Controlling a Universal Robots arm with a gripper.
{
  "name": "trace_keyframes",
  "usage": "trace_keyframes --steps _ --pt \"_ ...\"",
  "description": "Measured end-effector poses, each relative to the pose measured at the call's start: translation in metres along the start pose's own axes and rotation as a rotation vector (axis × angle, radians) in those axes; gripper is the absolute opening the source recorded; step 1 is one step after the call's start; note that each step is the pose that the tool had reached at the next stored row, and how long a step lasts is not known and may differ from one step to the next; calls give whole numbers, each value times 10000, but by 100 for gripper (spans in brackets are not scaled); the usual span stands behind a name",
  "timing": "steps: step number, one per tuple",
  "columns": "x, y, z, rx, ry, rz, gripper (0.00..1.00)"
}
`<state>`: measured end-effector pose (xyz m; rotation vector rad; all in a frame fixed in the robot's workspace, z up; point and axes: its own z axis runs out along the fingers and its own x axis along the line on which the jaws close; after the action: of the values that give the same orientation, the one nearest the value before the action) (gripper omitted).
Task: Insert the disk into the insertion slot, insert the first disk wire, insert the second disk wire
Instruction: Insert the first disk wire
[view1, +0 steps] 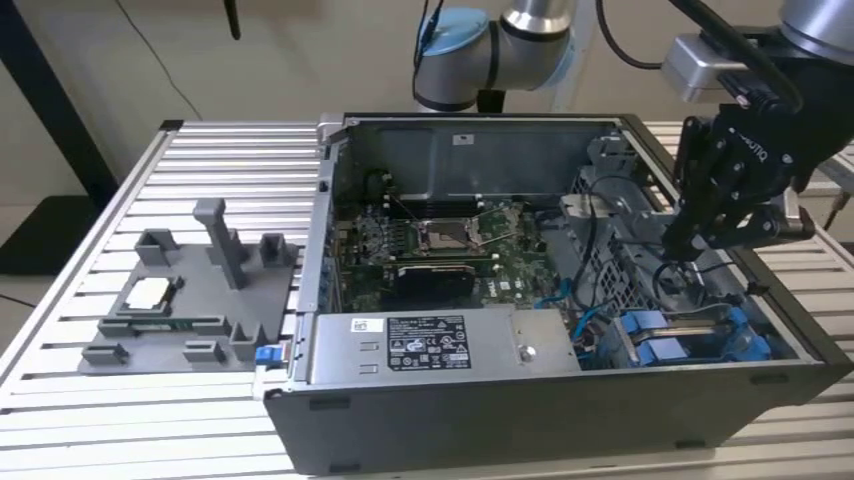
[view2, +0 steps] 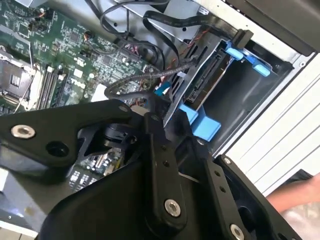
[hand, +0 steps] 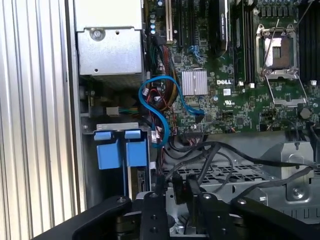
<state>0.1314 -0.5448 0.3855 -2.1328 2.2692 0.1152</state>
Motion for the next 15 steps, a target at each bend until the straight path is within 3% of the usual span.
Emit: trace_keyframes --steps 2,10,15 --pt "1 0 2 0 -2 1 20" --pt "24 -53 74 0 7 1 19" --pt "34 -74 120 3 52 2 19"
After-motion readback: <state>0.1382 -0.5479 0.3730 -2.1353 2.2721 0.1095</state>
